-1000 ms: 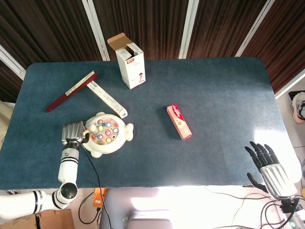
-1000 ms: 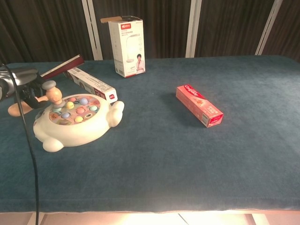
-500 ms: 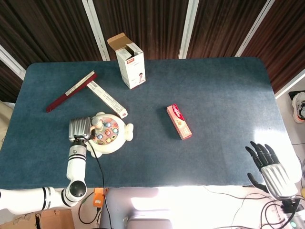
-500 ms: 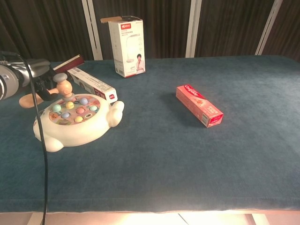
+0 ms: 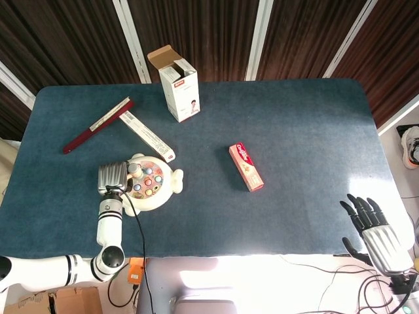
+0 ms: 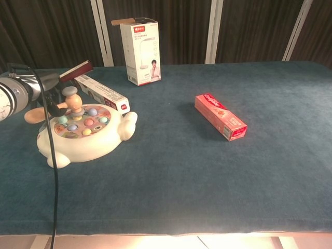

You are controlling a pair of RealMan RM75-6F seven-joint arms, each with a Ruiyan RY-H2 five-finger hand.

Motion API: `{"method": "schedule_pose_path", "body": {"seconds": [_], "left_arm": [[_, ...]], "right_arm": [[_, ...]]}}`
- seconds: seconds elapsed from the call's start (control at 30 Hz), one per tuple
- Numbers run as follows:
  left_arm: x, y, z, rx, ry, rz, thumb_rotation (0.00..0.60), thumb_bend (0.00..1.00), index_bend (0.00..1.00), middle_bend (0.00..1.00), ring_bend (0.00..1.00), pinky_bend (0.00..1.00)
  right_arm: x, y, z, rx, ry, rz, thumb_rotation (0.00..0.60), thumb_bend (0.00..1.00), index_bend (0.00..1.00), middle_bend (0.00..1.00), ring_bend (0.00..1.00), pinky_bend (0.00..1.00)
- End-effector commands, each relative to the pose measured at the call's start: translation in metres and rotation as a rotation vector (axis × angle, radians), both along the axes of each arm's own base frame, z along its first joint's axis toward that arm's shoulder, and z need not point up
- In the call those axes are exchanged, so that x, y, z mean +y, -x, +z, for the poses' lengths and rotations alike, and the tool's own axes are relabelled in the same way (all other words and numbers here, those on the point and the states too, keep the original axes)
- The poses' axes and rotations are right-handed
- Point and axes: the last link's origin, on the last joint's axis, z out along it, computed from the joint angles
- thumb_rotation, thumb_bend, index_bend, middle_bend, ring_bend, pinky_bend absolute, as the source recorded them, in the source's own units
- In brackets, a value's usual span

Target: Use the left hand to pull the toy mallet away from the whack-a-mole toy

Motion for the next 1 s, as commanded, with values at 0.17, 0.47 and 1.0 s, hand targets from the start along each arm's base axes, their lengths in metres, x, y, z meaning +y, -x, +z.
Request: {"method": "schedule_pose_path", "body": {"seconds": [0.17, 0.47, 1.0], "left_arm": [[0.001, 0.004, -0.004, 0.022, 0.018, 0.019, 0.6, 0.64, 0.69, 0.62, 0.46, 0.64], [0.001, -0.003, 0.001, -0.01, 0.002, 0.003, 0.6, 0.64, 0.69, 0.62, 0.46, 0.64], [-0.05, 0.055, 0.075, -0.016, -0.159, -0.037, 0.6, 0.61, 0.69, 0.62, 0.46, 0.64]], "right_arm": [[0.001, 0.0, 0.0, -0.001, 0.003, 0.003, 0.6, 0.32, 0.0, 0.0, 0.0, 0.0], [0.0, 0.0, 0.001, -0.003, 0.003, 0.002, 0.6, 0.32, 0.0, 0.0, 0.0, 0.0], [0.003, -0.001, -0.005, 0.012, -0.011, 0.002, 0.6, 0.32, 0.0, 0.0, 0.0, 0.0]]}}
